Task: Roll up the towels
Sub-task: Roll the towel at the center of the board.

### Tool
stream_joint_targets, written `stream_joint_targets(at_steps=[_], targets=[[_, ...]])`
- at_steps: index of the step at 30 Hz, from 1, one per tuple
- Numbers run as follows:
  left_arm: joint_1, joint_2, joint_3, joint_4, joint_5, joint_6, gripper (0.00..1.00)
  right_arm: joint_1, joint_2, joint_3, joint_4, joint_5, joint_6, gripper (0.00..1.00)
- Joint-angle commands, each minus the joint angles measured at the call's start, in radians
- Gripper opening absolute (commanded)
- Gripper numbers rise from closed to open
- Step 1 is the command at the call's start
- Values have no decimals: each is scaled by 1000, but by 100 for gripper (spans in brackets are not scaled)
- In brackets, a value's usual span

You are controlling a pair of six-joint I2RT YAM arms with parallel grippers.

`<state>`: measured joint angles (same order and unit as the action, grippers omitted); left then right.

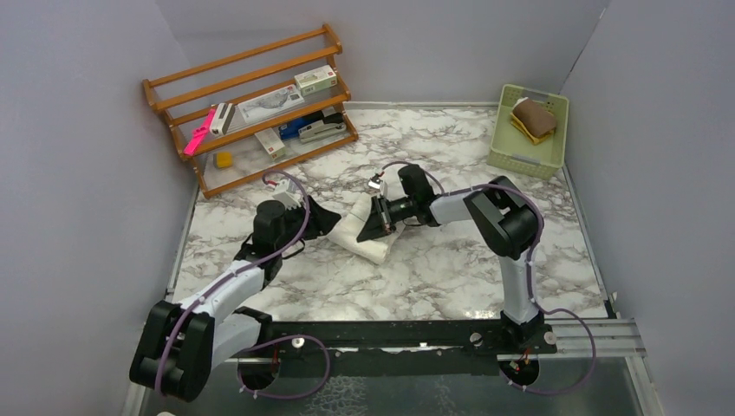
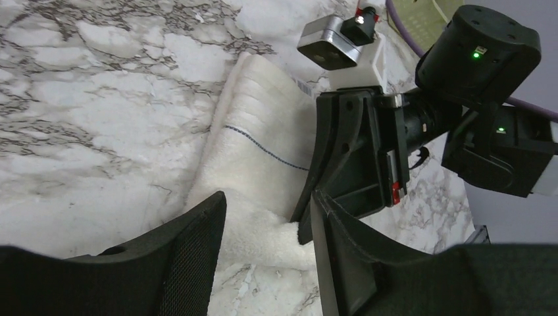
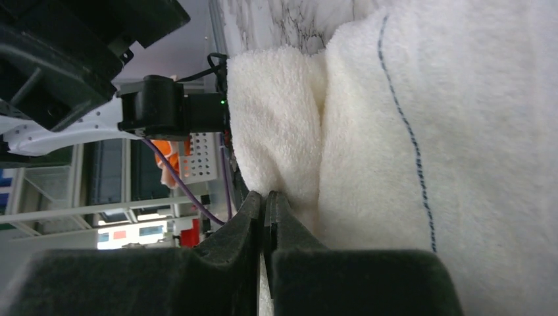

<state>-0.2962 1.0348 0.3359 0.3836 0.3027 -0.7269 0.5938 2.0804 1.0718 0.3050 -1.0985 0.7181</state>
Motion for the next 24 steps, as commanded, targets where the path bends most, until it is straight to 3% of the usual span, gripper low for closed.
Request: stream_joint_targets(at_steps=[1, 6, 14, 22, 24], targets=[[-51, 53, -8, 134, 24, -45, 52, -28, 63, -42, 174, -54, 157, 1], [-101, 104, -29, 209, 15, -81, 50, -55, 118, -60, 232, -29, 220, 1], [-127, 210, -56, 316, 25, -123, 38, -56, 115, 0, -30, 123, 33, 1], [-136, 394, -48, 398, -14, -91, 36, -55, 103, 14, -123, 178, -52, 1], [-137, 442, -42, 400, -35, -71, 34, -56, 85, 18, -148, 188, -98, 6]])
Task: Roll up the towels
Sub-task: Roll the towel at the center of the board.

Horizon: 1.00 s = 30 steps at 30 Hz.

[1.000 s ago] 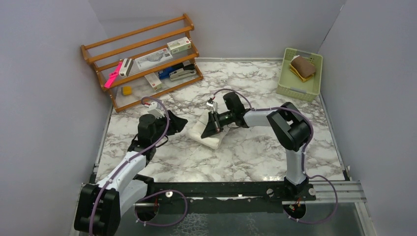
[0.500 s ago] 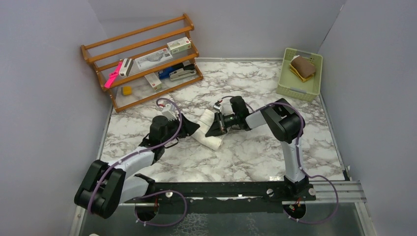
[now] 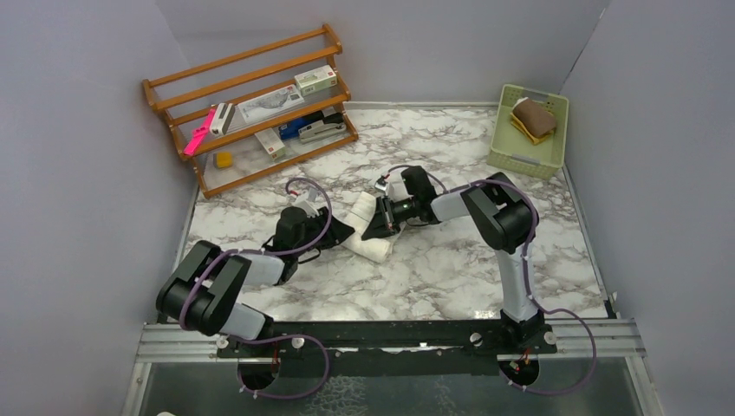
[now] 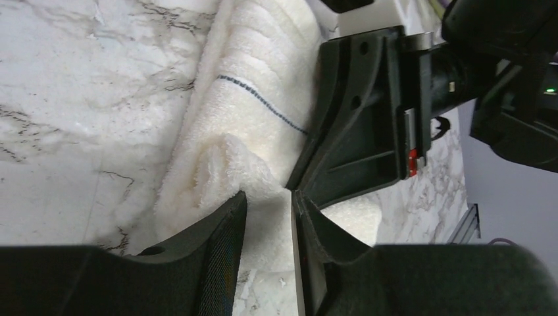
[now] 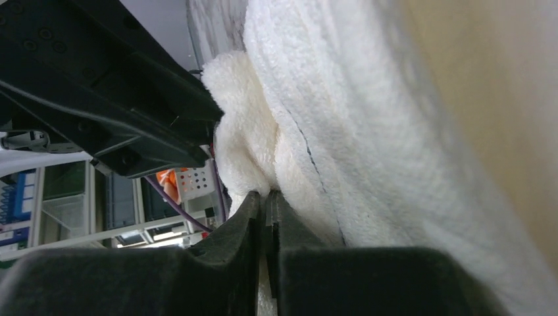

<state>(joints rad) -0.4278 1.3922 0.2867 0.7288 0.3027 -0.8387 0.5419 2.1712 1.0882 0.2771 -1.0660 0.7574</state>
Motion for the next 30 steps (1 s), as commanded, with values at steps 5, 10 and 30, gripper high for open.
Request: stream_joint_targets(at_steps=[5, 10, 30], targets=[[-5, 175, 20, 58, -70, 65, 32, 3, -128, 15, -245, 266, -348, 22], [-5, 232, 42, 58, -67, 78, 32, 54, -289, -17, -317, 488, -597, 34], [-4, 247, 55, 16, -63, 97, 32, 452, -408, -324, 116, 1117, -1234, 68]])
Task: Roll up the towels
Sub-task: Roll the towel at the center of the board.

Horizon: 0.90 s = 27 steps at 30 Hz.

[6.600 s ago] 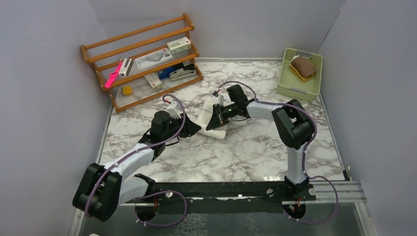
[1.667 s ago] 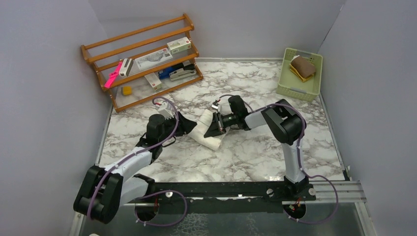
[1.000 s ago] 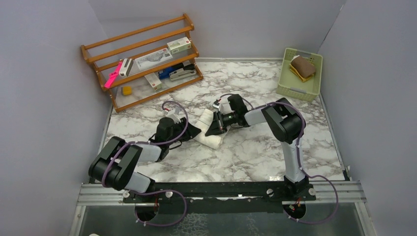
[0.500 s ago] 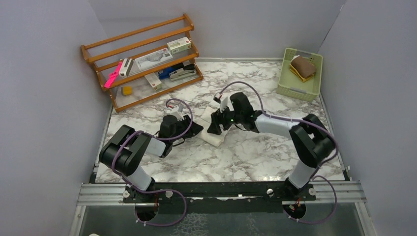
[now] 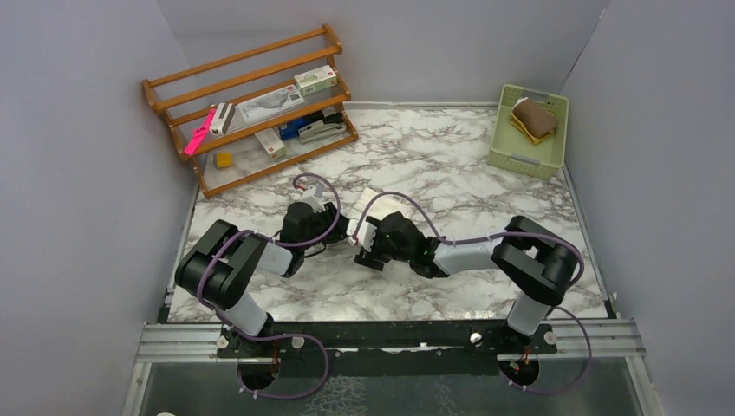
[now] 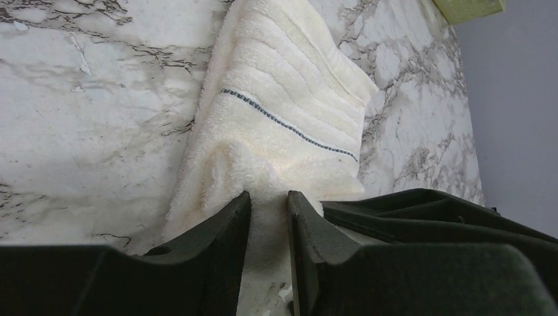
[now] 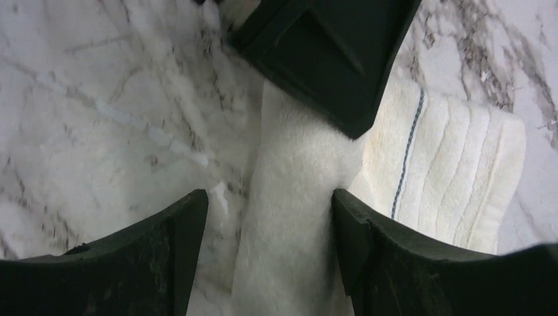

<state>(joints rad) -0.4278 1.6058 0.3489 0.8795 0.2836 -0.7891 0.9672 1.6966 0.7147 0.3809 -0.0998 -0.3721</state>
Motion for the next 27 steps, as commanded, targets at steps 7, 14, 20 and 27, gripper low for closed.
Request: stream_joint_targets(at_steps=[7, 14, 20, 27], targets=[[5, 12, -6, -154, -31, 53, 32, 38, 132, 121, -112, 238, -48, 39], [114, -205, 18, -303, 22, 67, 34, 37, 108, 151, -254, 203, 122, 2], [144, -551, 88, -605, -97, 170, 41, 21, 59, 187, -310, 2, 362, 1], [144, -760, 57, -692, -61, 169, 44, -79, 32, 217, -254, -341, 554, 1]])
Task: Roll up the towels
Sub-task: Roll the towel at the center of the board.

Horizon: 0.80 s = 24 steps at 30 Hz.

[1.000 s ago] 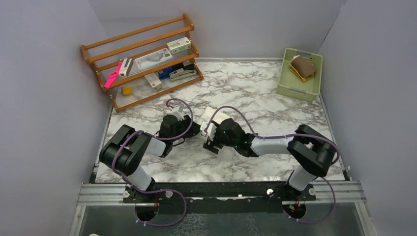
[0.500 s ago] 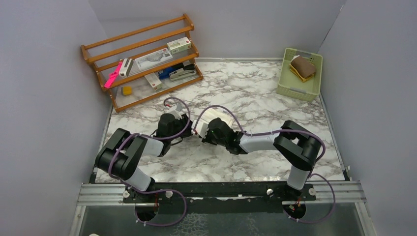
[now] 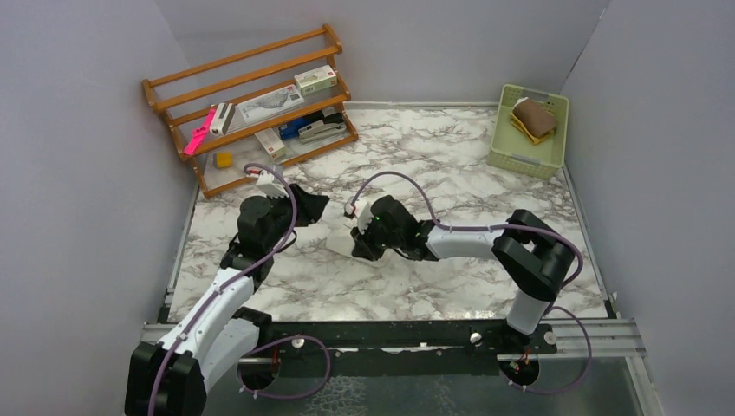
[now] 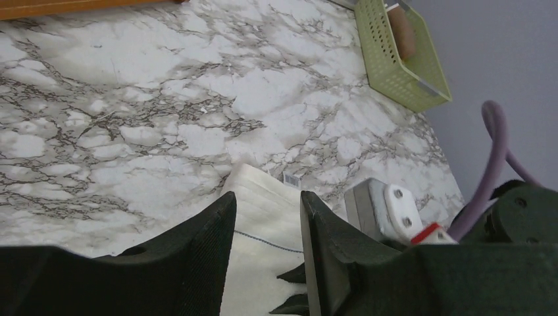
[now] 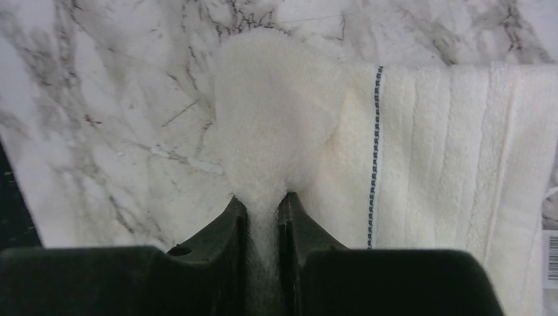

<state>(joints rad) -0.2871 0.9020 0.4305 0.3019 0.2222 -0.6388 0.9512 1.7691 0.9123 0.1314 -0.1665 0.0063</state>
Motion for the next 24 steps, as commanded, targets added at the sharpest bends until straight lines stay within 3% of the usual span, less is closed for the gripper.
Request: stream_joint_targets(at_steps=[1, 11, 20, 24], targets=[[4, -63, -37, -105, 9, 9, 44, -97, -41, 18, 11, -326, 208, 1], [-63, 11, -155, 87, 46, -103, 44, -331, 152, 41, 145, -706, 530, 1], [-162, 199, -130, 274, 48, -153, 44, -367, 328, 2, 358, -843, 738, 1], [-189, 333, -111, 368, 54, -164, 44, -376, 337, -17, 394, -833, 760, 2]])
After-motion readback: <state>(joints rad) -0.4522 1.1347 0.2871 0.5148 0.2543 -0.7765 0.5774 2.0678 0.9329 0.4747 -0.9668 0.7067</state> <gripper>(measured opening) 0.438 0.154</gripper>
